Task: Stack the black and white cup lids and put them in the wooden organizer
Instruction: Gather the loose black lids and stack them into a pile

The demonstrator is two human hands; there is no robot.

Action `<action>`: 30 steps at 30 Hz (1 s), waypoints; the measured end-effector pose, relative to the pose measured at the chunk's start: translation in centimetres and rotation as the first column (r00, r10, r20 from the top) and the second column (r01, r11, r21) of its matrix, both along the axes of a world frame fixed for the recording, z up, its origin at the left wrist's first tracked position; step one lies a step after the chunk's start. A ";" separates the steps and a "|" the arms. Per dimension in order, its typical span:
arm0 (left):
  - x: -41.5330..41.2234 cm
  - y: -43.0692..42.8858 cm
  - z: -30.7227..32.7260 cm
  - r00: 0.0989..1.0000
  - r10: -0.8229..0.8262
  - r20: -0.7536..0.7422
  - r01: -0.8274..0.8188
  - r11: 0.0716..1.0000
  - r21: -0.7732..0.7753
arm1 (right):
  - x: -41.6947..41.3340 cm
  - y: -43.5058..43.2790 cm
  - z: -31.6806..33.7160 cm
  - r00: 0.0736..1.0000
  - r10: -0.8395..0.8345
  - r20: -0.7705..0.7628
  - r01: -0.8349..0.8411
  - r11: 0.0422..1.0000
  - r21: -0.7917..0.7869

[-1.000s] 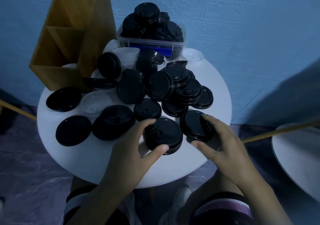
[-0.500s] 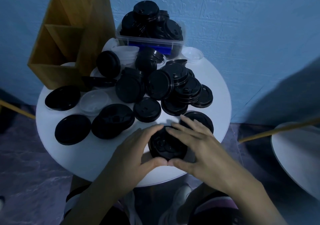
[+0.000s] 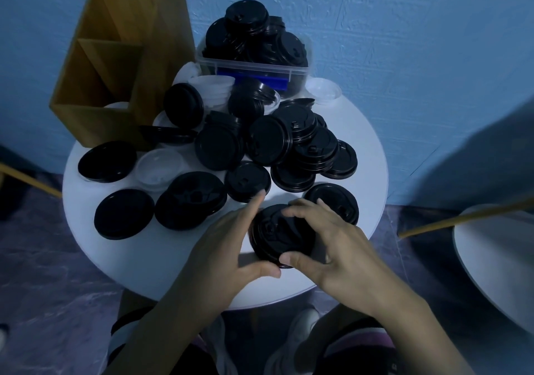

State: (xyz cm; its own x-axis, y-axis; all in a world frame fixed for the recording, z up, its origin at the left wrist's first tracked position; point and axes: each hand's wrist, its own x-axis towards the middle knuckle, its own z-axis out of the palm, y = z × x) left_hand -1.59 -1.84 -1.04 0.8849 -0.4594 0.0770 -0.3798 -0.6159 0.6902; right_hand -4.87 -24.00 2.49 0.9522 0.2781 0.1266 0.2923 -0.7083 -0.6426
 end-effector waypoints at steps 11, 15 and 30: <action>-0.3 -0.5 0.5 0.986 -0.024 0.165 0.011 0.996 0.084 | 0.9 -4.5 -0.8 0.950 -0.311 0.012 0.309 0.939 -0.152; 0.0 -1.0 0.4 0.991 0.020 0.131 -0.025 0.999 0.039 | 0.3 -4.2 -0.9 0.923 -0.385 0.014 0.381 0.918 0.112; 0.9 -0.6 -0.1 0.996 0.034 0.082 -0.028 0.997 -0.073 | 0.5 -1.1 -0.9 0.989 -0.042 -0.141 0.062 0.988 0.142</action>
